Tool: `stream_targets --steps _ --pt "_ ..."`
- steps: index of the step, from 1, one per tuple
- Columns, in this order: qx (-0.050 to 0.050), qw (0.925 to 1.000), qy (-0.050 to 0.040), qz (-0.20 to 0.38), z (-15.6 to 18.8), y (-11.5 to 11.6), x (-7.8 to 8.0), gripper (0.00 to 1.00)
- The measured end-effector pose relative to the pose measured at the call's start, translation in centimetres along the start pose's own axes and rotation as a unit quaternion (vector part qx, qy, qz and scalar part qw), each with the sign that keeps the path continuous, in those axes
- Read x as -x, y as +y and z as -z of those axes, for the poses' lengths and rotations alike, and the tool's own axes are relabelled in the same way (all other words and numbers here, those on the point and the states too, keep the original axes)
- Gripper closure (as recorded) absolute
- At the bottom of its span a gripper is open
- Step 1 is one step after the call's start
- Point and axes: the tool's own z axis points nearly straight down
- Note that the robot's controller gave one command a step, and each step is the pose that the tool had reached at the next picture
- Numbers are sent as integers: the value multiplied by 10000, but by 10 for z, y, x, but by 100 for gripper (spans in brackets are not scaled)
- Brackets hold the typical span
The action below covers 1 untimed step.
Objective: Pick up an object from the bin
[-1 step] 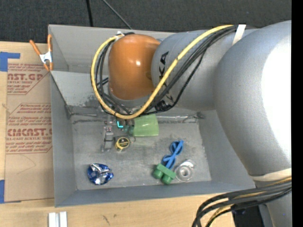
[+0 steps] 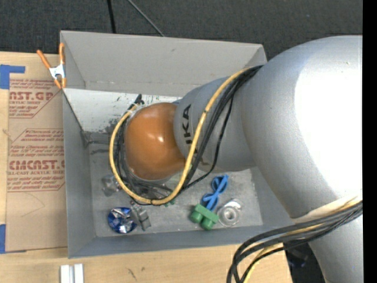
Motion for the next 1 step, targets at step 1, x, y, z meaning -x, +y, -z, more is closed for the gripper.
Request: stream_targets --steps 1 --pt "-7 9785 -19 2062 1 23 -11 0"
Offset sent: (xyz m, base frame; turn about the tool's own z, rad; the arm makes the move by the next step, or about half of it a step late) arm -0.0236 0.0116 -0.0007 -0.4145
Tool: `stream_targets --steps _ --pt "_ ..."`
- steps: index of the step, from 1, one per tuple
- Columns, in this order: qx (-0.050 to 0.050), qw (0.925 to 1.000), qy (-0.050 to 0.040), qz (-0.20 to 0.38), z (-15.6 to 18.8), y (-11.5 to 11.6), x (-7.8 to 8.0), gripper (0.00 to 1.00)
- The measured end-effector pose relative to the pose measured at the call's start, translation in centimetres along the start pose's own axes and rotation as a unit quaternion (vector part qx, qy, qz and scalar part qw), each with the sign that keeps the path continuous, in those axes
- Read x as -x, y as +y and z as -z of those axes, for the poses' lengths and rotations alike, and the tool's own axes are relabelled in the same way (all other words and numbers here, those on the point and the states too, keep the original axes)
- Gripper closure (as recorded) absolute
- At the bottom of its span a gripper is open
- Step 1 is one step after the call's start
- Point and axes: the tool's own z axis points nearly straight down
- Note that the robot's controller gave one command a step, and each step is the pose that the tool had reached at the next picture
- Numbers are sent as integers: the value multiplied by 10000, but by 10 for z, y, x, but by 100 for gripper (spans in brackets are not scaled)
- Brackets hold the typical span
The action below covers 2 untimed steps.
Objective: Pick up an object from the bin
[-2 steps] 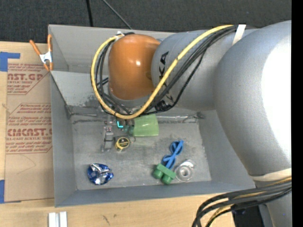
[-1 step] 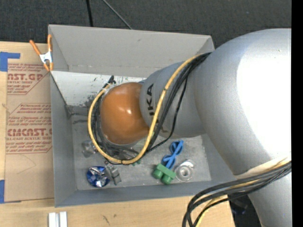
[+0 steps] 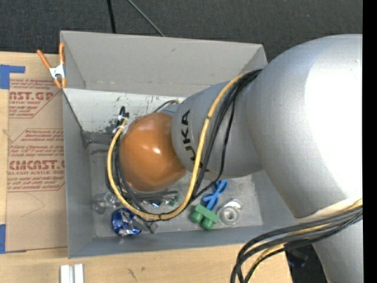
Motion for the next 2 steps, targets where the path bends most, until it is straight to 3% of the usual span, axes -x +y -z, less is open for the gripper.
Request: stream_targets --steps 1,2 --pt "3 10000 2 -14 1 -1 0 100" --pt "-10 10000 -29 3 139 -2 13 100"
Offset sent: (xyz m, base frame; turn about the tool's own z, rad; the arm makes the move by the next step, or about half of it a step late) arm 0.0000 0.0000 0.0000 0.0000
